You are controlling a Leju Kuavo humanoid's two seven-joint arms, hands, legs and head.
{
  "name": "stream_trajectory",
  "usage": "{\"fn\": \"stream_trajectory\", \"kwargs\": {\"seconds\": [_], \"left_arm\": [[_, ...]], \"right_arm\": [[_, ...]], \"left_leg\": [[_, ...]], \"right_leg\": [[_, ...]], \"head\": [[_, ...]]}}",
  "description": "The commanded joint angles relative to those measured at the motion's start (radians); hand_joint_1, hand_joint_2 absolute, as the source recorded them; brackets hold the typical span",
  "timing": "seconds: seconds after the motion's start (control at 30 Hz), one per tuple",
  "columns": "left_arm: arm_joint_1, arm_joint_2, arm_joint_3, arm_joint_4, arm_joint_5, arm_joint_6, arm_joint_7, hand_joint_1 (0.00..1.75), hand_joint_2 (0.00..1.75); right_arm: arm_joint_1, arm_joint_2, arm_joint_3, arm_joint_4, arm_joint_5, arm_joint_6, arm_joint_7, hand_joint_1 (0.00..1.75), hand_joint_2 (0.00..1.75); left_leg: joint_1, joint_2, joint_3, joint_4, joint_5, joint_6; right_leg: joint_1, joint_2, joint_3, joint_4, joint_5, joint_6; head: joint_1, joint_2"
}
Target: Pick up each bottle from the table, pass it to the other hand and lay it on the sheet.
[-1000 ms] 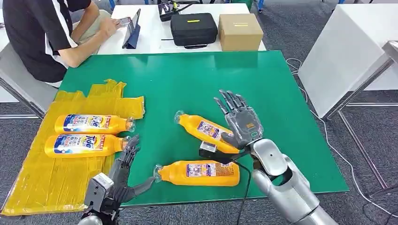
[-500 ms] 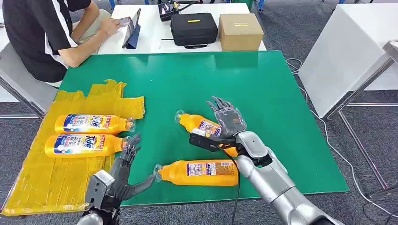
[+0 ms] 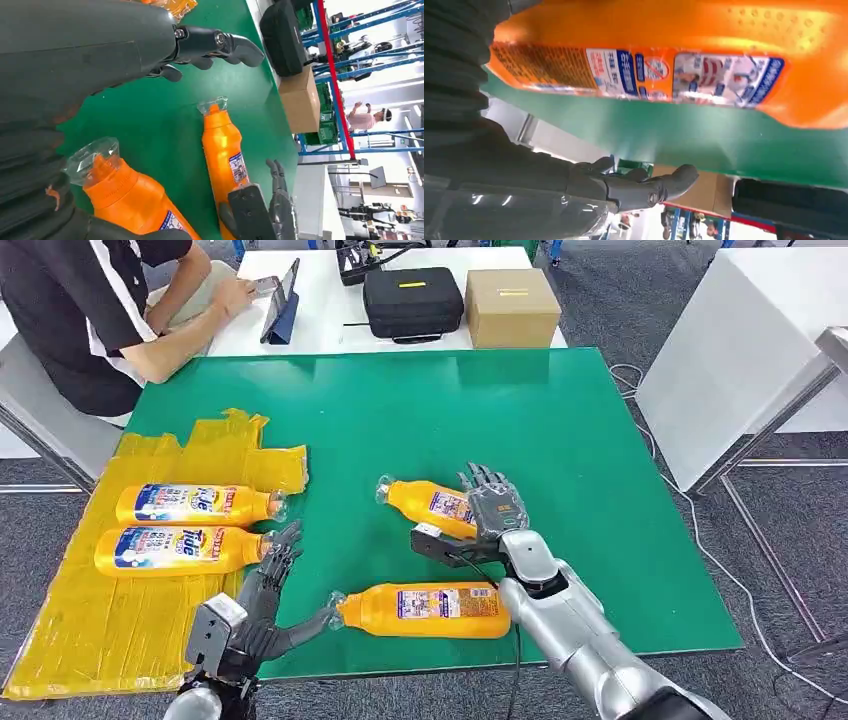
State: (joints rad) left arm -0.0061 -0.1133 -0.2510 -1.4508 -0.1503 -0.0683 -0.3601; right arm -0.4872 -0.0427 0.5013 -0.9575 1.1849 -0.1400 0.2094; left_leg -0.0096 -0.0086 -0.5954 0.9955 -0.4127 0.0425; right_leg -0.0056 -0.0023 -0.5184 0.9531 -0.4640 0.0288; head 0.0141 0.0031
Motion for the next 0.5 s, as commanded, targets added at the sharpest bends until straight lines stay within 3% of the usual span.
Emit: {"fn": "stream_trajectory", "kwargs": {"seconds": [0.03, 0.5], "left_arm": [[-0.032, 0.003, -0.011, 0.055, 0.000, -0.003, 0.006, 0.00, 1.75], [-0.046, 0.001, -0.027, 0.081, 0.004, -0.004, 0.006, 0.00, 1.75]], "right_arm": [[-0.045, 0.017, -0.008, 0.106, 0.001, 0.000, 0.001, 0.00, 1.75], [-0.047, 0.030, -0.028, 0.178, 0.096, 0.003, 0.038, 0.00, 1.75]], "left_leg": [[0.000, 0.000, 0.003, -0.001, -0.001, -0.003], [0.000, 0.001, 0.005, -0.001, -0.001, -0.003]], "right_leg": [[0.000, 0.000, 0.004, -0.001, -0.001, -0.001], [0.000, 0.000, 0.005, -0.001, -0.001, -0.001]], "head": [[0.000, 0.000], [0.000, 0.000]]}}
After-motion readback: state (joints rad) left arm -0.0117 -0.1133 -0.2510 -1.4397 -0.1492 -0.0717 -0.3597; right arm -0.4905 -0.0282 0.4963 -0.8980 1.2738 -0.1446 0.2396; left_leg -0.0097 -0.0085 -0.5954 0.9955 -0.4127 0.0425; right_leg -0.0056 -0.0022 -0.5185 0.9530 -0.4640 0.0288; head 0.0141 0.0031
